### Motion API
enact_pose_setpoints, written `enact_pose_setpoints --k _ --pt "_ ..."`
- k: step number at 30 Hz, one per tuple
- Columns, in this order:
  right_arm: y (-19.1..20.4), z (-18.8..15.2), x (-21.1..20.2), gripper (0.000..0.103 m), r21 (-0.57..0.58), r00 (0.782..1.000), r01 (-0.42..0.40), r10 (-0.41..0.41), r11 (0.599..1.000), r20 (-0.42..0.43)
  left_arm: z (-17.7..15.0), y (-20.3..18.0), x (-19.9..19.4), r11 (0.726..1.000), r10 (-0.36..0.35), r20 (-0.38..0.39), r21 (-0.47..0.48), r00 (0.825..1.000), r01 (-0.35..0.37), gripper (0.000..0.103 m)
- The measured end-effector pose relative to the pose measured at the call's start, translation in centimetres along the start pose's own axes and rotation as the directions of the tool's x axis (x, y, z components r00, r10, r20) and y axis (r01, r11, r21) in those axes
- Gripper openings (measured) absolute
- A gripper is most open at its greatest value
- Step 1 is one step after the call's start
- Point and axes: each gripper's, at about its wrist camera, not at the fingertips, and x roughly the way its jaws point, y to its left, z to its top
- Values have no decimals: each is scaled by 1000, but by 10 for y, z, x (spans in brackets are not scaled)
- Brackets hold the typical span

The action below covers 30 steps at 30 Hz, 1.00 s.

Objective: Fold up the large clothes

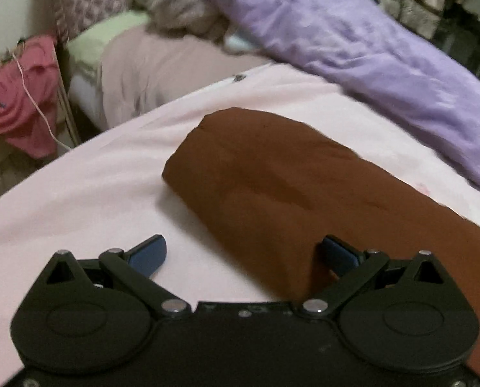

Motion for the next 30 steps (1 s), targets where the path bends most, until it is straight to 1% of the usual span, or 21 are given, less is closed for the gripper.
enact_pose_setpoints --k 1,4,6,7,8,9,10,12,14,15,17,18,21,22,23,24,25,27,28,29,30 --pt "-2 2 6 103 15 1000 0 0 1000 -9 0 0 -1 1000 3 9 5 1000 -3 103" --pt "-5 5 26 103 36 998 22 -19 999 -60 -2 -8 -4 999 31 80 39 996 -34 102" --pt "-5 8 36 103 31 996 40 -37 999 -77 -7 -11 -6 995 31 136 85 990 -43 81" --pt "-6 10 40 103 32 996 47 -45 998 -83 -8 -17 -11 993 5 150 114 989 -22 55" --pt "-7 11 41 103 34 995 49 -46 998 -86 -8 -18 -17 992 7 163 124 987 -28 30" --pt "-8 14 44 103 37 995 47 -44 998 -85 -6 -23 -22 990 17 167 136 986 -40 23" --pt "-9 16 45 103 35 996 44 -41 998 -81 -3 -29 -29 988 17 167 151 986 -42 12" --pt "-11 26 52 103 0 997 36 -36 999 -72 3 -41 -45 983 11 192 175 981 -45 10" --pt "-18 38 62 103 -32 995 68 -71 997 -73 3 -59 -71 977 -7 248 208 969 -46 10" --pt "-23 46 66 103 -45 993 100 -103 994 -64 2 -68 -87 974 -25 282 224 959 -40 10" --pt "-35 60 72 103 -65 988 148 -151 987 -45 -4 -91 -125 965 -81 352 263 933 -15 10" --pt "-43 67 74 103 -72 985 164 -167 984 -36 -8 -105 -144 959 -113 370 284 922 4 10" --pt "-63 84 81 103 -115 976 219 -220 969 4 -27 -153 -194 942 -230 386 321 893 103 10" --pt "-70 90 85 103 -127 971 239 -240 963 13 -36 -175 -206 938 -243 417 330 876 103 9" --pt "-77 95 90 103 -137 968 252 -252 958 19 -51 -200 -217 929 -238 453 365 859 65 9" --pt "-83 99 96 103 -143 967 255 -254 956 25 -65 -223 -225 916 -235 473 400 849 31 9" --pt "-90 104 103 103 -144 968 253 -250 957 35 -84 -248 -234 895 -267 462 443 846 40 9" --pt "-103 112 117 103 -121 969 248 -244 961 46 -115 -285 -247 851 -378 372 499 848 161 9" --pt "-108 116 125 103 -103 971 238 -234 966 47 -133 -309 -253 821 -428 316 527 847 218 9" --pt "-113 118 133 103 -90 975 218 -214 972 53 -147 -329 -258 792 -461 281 558 842 247 9" --pt "-117 119 141 103 -86 978 207 -202 975 55 -164 -349 -265 764 -491 256 586 833 270 9"
